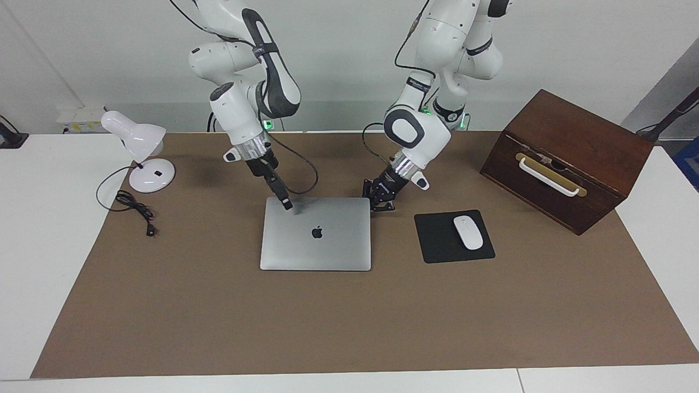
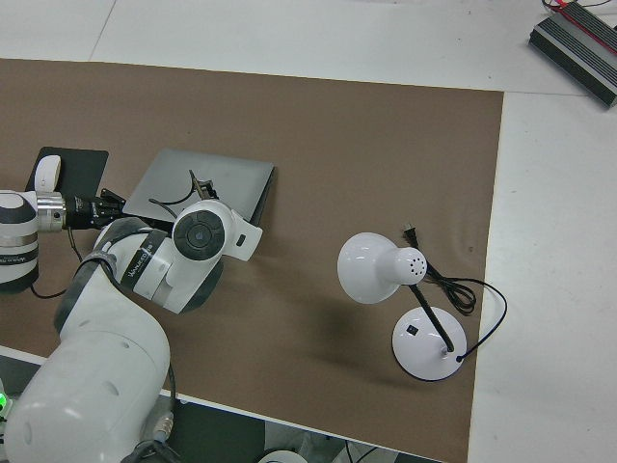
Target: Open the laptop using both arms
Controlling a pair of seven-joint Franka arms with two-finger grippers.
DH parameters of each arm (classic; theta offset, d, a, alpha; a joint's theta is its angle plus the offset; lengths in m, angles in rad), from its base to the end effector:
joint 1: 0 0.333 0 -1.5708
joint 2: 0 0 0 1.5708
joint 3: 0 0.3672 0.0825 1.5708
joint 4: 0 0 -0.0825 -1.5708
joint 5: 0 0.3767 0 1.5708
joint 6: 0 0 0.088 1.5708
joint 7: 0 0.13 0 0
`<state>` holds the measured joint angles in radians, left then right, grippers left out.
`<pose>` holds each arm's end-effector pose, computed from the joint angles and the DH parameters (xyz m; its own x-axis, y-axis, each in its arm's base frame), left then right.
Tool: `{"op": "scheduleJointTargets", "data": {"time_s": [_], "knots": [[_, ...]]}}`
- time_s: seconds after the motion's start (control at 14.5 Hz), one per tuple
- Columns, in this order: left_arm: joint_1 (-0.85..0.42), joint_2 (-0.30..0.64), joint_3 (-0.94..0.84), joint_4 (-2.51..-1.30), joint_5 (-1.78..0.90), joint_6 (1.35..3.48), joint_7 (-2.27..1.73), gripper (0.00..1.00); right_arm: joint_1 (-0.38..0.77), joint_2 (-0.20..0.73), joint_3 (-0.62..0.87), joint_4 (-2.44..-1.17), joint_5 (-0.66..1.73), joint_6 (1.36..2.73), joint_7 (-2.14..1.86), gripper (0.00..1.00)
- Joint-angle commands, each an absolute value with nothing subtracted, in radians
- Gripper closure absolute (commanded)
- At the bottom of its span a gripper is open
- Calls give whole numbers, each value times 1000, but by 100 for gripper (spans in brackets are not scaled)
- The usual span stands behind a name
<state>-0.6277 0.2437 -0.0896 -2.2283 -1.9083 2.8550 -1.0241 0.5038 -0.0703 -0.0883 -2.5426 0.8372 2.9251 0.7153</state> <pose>0.4426 -0.3255 0.2978 -0.3930 0.5688 -0.7225 0.8617 0.5021 -0.0734 0.4529 0.1526 0.3701 0.4948 -0.8593 -0.1293 -0.7794 -0.3731 -0.5034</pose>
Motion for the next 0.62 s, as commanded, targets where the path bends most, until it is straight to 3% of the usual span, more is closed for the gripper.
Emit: {"op": "scheduleJointTargets", "data": {"time_s": [0.0,0.55], "knots": [[-647,284,-80,-2214,-1936,2878,-1000,100,512,-45,-113,-2510,867,2942,661,0],[-646,284,-80,-2214,-1936,2878,-1000,100,520,-35,-112,-2480,868,2977,663,0]]}}
